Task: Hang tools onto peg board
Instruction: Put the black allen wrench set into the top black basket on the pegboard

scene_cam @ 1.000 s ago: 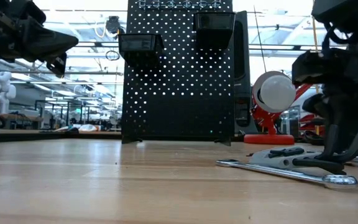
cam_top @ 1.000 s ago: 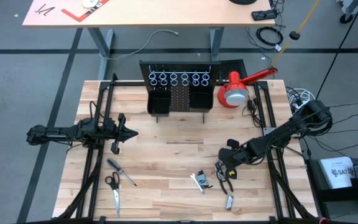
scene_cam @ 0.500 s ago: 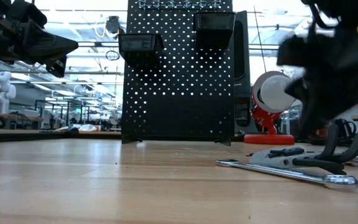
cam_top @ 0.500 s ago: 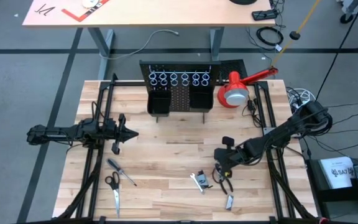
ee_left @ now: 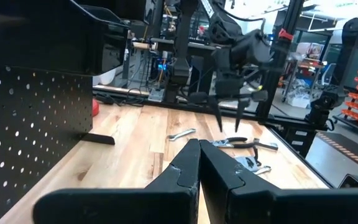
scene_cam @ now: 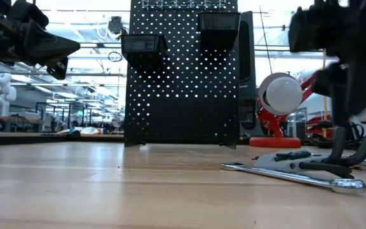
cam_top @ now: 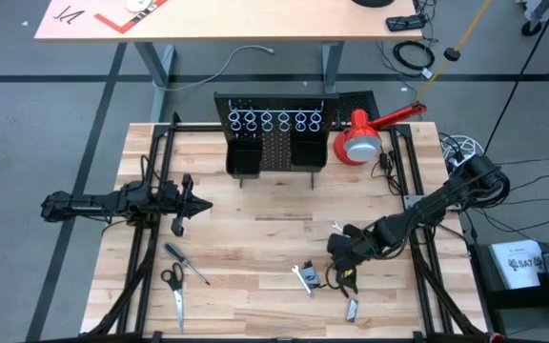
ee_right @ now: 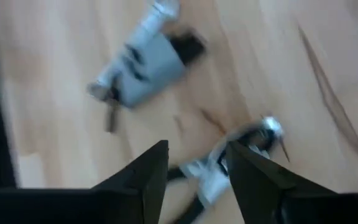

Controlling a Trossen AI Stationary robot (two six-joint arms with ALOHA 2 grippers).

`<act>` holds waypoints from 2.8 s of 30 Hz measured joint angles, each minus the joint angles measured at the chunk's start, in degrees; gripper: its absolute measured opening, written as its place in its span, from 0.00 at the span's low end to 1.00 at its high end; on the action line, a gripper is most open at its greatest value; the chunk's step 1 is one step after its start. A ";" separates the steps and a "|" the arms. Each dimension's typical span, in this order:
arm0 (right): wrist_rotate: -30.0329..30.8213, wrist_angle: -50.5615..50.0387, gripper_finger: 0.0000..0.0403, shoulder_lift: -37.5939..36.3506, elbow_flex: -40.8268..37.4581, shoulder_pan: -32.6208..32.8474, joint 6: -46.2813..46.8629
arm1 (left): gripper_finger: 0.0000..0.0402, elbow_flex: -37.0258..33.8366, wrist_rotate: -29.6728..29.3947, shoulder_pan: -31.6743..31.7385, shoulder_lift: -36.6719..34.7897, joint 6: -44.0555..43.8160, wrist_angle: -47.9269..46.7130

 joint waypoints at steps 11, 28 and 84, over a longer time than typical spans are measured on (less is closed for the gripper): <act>6.66 1.96 0.40 6.23 0.07 3.23 10.23 | 0.03 -0.01 0.04 0.00 -0.01 0.00 1.26; 3.46 18.46 0.40 8.51 2.43 6.62 -21.38 | 0.03 -0.01 0.04 0.00 0.00 -0.11 1.20; 20.20 -22.04 0.02 14.58 32.35 4.08 -39.74 | 0.03 -0.01 -0.39 0.00 -0.01 -0.13 1.26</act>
